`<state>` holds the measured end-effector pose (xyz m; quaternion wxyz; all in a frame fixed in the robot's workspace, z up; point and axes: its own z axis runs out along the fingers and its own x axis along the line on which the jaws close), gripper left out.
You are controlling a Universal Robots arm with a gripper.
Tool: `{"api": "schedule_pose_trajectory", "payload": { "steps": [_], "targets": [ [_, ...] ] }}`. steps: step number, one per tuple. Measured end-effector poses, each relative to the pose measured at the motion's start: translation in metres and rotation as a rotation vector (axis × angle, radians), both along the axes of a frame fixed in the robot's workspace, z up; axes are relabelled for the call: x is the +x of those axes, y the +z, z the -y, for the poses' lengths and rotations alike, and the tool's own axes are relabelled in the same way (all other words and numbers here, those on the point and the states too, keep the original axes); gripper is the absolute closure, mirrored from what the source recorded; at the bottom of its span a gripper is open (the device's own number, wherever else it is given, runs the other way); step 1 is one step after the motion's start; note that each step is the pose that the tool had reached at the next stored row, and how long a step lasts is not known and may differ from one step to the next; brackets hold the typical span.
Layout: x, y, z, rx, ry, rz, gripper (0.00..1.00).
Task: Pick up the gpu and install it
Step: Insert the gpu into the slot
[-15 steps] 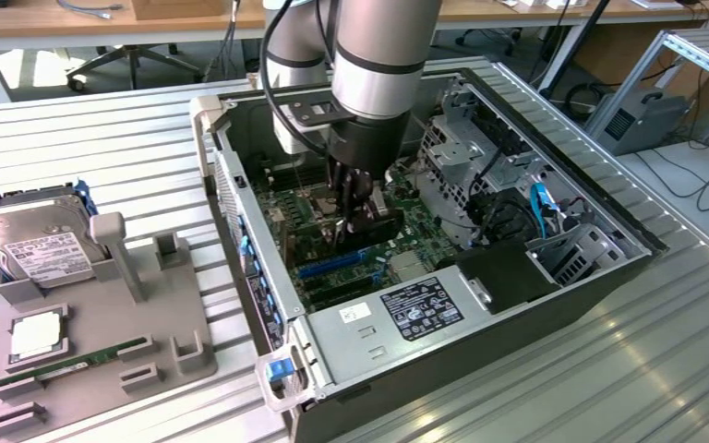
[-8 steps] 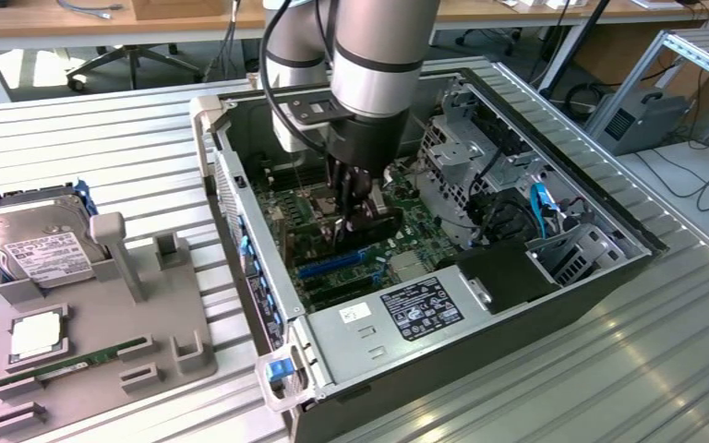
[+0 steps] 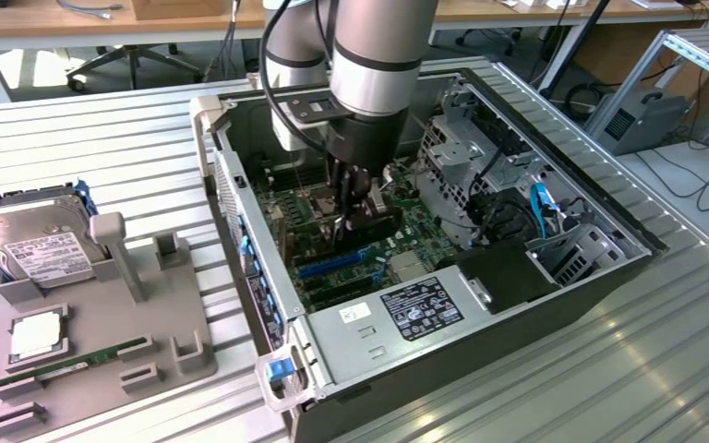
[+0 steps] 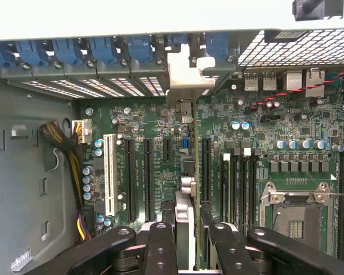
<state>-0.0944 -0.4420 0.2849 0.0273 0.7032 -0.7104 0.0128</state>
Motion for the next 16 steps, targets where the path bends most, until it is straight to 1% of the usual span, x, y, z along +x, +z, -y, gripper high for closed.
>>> {"api": "schedule_pose_trajectory", "payload": {
  "steps": [16],
  "targets": [
    [0.0, 0.0, -0.0034, 0.0, 0.0, 0.0, 0.73]
  ]
}}
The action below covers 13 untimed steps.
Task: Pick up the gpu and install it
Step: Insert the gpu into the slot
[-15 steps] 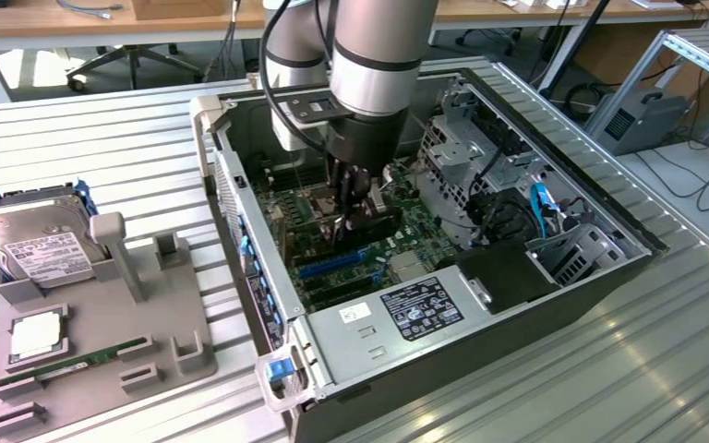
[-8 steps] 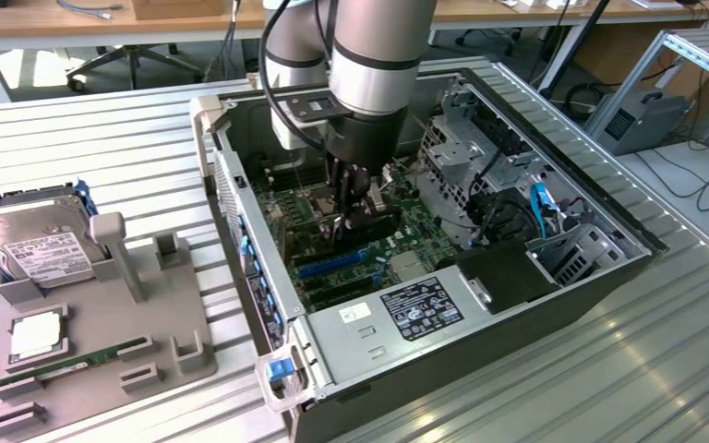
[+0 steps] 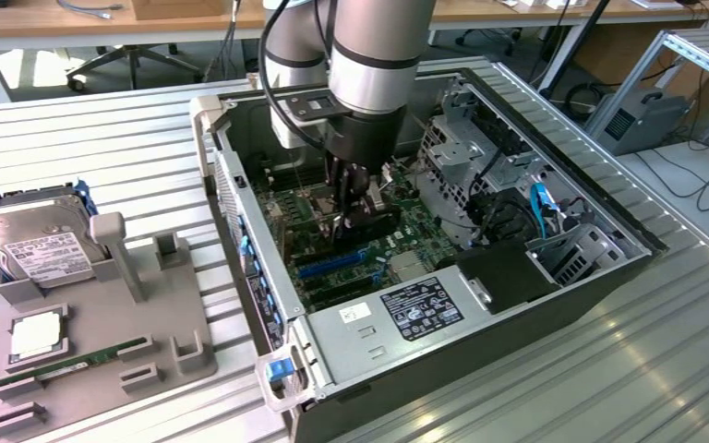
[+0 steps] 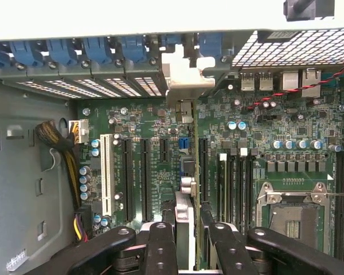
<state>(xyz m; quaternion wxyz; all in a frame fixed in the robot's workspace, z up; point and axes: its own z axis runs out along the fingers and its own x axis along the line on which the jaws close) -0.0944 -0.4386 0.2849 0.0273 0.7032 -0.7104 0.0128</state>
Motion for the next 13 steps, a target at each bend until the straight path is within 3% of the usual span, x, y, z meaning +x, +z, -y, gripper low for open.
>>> {"api": "schedule_pose_trajectory", "payload": {
  "steps": [13],
  "targets": [
    [0.0, 0.0, -0.0025, 0.0, 0.0, 0.0, 0.73]
  ]
}}
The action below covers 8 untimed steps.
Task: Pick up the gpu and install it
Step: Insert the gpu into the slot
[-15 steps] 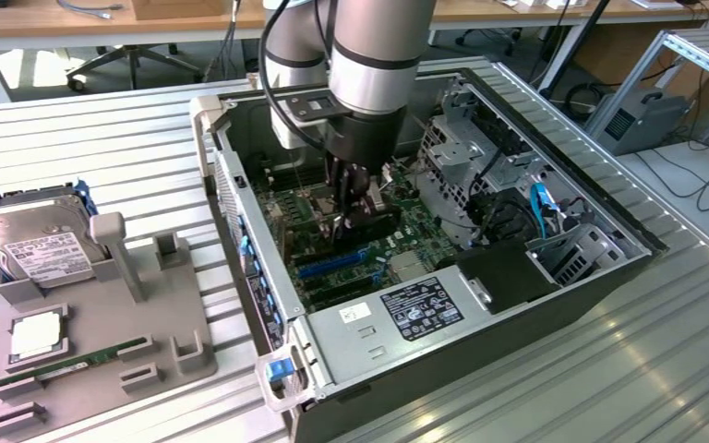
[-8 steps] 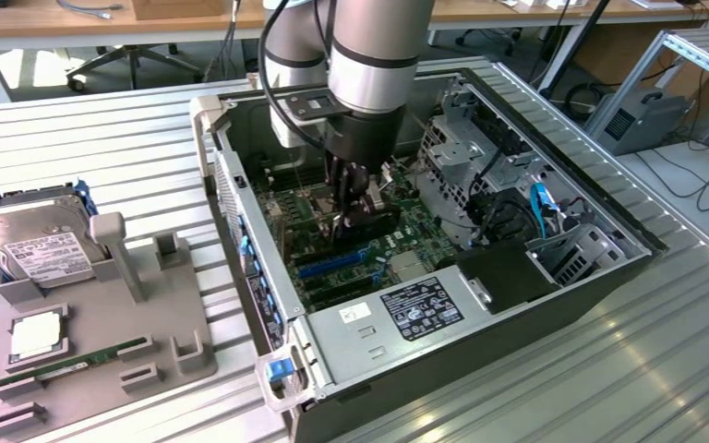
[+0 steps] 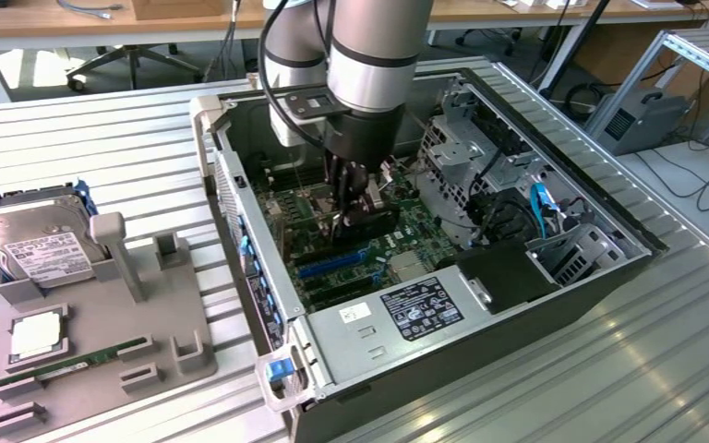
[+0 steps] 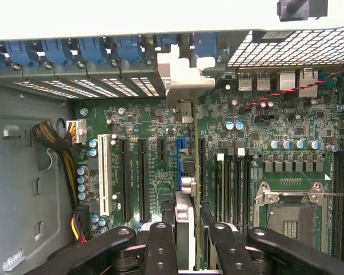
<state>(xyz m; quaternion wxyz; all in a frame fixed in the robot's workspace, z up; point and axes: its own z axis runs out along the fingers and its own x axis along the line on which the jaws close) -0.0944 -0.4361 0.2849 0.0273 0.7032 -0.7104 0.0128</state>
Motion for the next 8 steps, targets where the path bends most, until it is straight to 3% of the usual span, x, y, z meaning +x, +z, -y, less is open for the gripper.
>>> {"api": "schedule_pose_trajectory", "payload": {
  "steps": [8],
  "targets": [
    [0.0, 0.0, -0.0003, 0.0, 0.0, 0.0, 0.73]
  ]
}}
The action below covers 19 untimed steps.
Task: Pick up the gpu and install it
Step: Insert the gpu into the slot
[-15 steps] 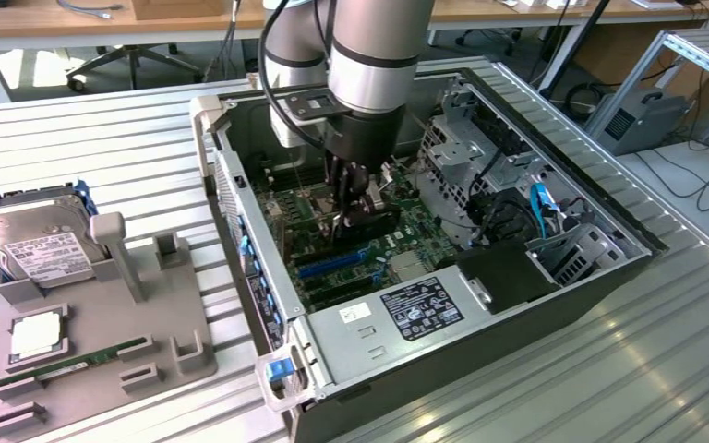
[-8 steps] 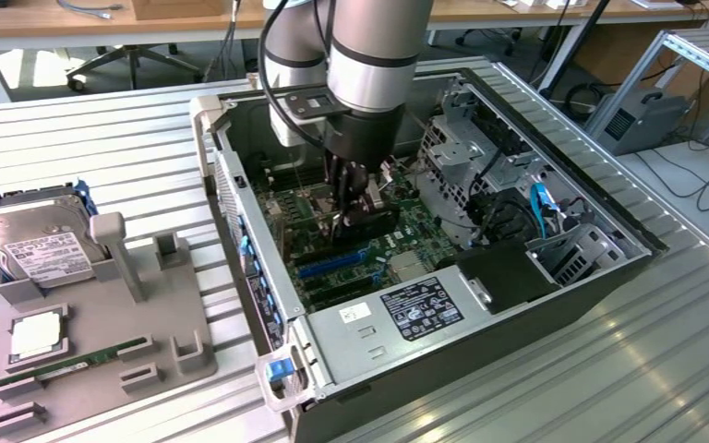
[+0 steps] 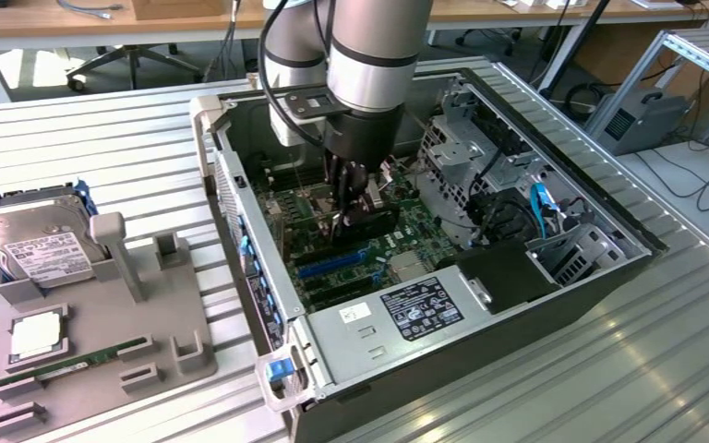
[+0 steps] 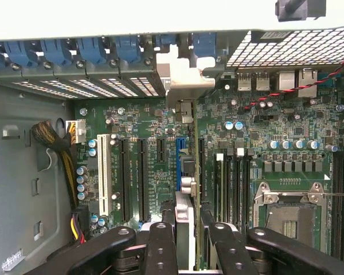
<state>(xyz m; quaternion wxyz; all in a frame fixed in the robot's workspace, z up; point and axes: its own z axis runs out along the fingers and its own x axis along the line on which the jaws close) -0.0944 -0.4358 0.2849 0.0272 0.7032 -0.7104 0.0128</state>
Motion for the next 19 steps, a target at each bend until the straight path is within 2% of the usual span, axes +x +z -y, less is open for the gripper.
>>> {"api": "schedule_pose_trajectory", "payload": {
  "steps": [7, 8, 10, 11, 15, 17, 19],
  "targets": [
    [0.0, 0.0, 0.0, 0.0006, 0.0, 0.0, 0.73],
    [0.0, 0.0, 0.0001, 0.0065, 0.0, 0.0, 0.73],
    [0.0, 0.0, 0.0002, 0.0339, 0.0, 0.0, 0.73],
    [0.0, 0.0, 0.0002, 0.0408, 0.0, 0.0, 0.73],
    [0.0, 0.0, 0.0003, 0.041, 0.0, 0.0, 0.73],
    [0.0, 0.0, 0.0003, 0.0437, -0.003, 0.0001, 0.73],
    [0.0, 0.0, 0.0003, 0.0437, -0.003, 0.0, 0.73]
  ]
}}
